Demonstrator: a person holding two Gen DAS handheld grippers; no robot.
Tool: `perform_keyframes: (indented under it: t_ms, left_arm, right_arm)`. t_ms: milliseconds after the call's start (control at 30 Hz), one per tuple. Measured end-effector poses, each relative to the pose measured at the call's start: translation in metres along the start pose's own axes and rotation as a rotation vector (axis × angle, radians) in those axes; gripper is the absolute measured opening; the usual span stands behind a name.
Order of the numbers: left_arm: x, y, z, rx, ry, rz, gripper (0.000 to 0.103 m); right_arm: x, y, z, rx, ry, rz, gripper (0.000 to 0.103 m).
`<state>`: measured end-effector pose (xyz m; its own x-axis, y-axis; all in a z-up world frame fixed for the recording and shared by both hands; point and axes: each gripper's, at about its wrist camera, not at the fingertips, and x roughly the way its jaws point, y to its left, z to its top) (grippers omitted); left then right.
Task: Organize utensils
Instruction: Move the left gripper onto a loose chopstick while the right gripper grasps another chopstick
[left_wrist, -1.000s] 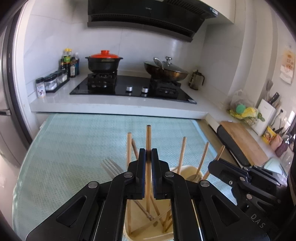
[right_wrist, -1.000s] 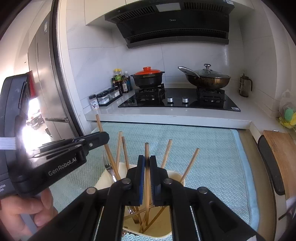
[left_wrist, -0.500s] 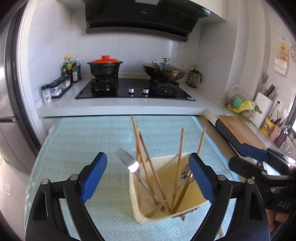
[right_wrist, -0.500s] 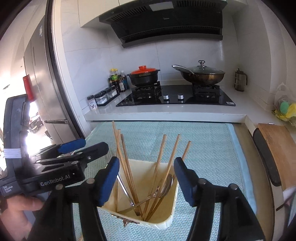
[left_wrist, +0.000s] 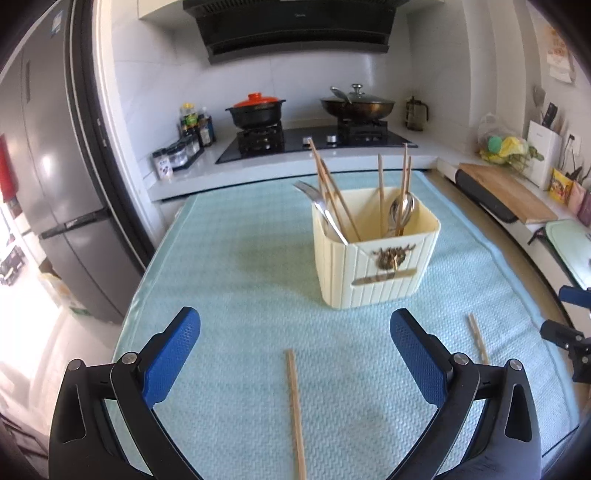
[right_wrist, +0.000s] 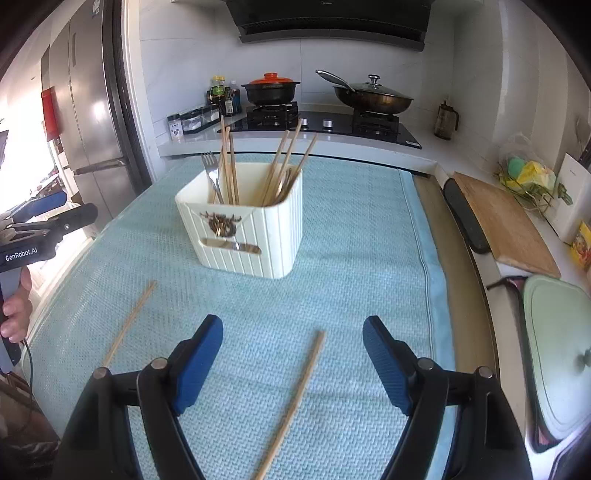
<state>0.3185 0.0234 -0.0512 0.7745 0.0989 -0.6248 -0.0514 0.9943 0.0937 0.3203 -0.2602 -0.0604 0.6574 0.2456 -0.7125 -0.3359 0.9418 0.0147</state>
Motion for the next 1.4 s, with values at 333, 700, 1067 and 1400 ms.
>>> perform_keyframes:
  t_ms: [333, 700, 1067, 1400]
  left_arm:
    - [-0.008, -0.005, -0.062, -0.015, 0.131, -0.011, 0.102]
    - [-0.036, 0.035, -0.078, -0.038, 0.074, 0.013, 0.102]
    - [0.013, 0.076, -0.136, -0.193, 0.236, -0.120, 0.102]
    - [0.068, 0.041, -0.120, -0.102, 0.260, -0.069, 0.102]
  right_arm:
    - [-0.026, 0.003, -0.092, 0.142, -0.012, 0.037, 0.080]
    - [-0.193, -0.014, -0.054, -0.557, -0.012, -1.099, 0.083]
    - [-0.079, -0.018, -0.100, -0.016, -0.139, 0.016, 0.086]
    - [0.026, 0.008, -0.114, 0.133, -0.024, -0.038, 0.086]
